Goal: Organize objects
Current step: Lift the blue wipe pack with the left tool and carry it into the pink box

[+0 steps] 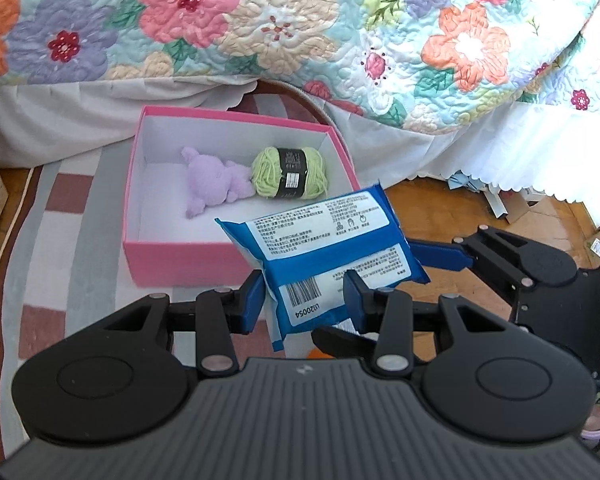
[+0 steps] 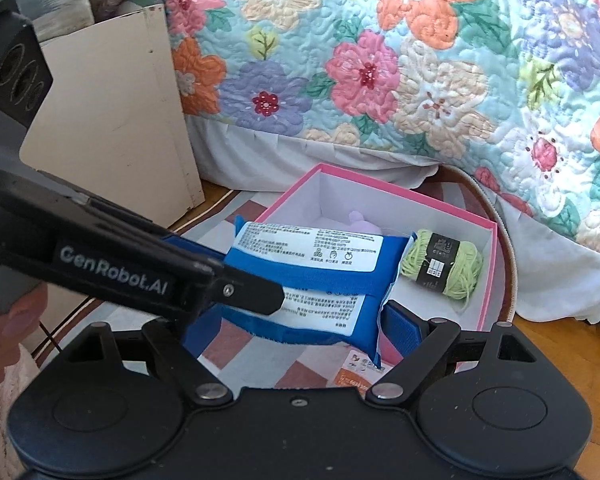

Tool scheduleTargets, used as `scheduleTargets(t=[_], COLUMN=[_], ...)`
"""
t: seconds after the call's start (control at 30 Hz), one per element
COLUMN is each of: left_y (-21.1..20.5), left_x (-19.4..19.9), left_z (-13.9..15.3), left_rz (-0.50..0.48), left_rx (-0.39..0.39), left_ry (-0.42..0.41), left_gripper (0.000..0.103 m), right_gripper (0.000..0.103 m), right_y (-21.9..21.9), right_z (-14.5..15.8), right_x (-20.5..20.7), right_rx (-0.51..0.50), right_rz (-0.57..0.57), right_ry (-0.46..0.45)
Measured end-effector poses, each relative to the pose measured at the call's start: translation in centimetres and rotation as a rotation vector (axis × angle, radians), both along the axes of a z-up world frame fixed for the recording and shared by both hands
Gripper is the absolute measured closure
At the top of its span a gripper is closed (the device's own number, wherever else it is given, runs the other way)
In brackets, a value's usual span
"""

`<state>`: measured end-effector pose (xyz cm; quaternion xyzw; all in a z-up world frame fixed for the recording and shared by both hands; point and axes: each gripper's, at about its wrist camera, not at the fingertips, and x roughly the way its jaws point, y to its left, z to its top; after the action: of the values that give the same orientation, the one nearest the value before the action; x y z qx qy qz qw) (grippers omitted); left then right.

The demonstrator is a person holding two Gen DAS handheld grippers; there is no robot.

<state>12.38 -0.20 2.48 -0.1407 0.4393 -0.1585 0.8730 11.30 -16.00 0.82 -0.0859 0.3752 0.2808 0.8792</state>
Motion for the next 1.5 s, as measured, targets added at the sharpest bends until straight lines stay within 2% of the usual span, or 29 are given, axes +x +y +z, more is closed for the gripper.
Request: scheduleTargets(t=[0.43,0.6,0.87,1.03,1.2,1.5], left_y=[-1.5,-2.0,-3.1,-3.6,-2.8,-2.5], left_x=[6.4,9.7,14.8,17.4,18.9,20.4], left_z=[-2.9,-4.4,-7.1,-9.3,-11.7,-14.8], left_rz=[-0.024,-0.022,-0.027,-0.024,-0.007,0.036], left_rx=[-0.019,-0.002,0.046,0.031,-0.028,-0.072], left_ry=[0.057,0.08,0.148,0.215,0.291,0.35], left_gripper=[0.063,0.063,0.063,0.063,0.063,0.064], right_gripper=[0.013,0.019,0.037,0.038,0.039,0.041], right_y=[-1.5,-2.2,-3.1,-3.2,-2.9,-1.9], right_z=[-2.0,-3.7,-6.4,-8.1,-9.6,-11.5], right_x=[4.9,7.5,12.3,14.1,15.9,17.4], right_rx=[0.007,-0.006,-0.059,-0.1,-0.122,-0.195], right_rz=[-0.046,-0.056,-0.05,-0.062,-0.078,-0.082], right_ry=[0.046,0.082,0.161,0.2,0.268,0.31])
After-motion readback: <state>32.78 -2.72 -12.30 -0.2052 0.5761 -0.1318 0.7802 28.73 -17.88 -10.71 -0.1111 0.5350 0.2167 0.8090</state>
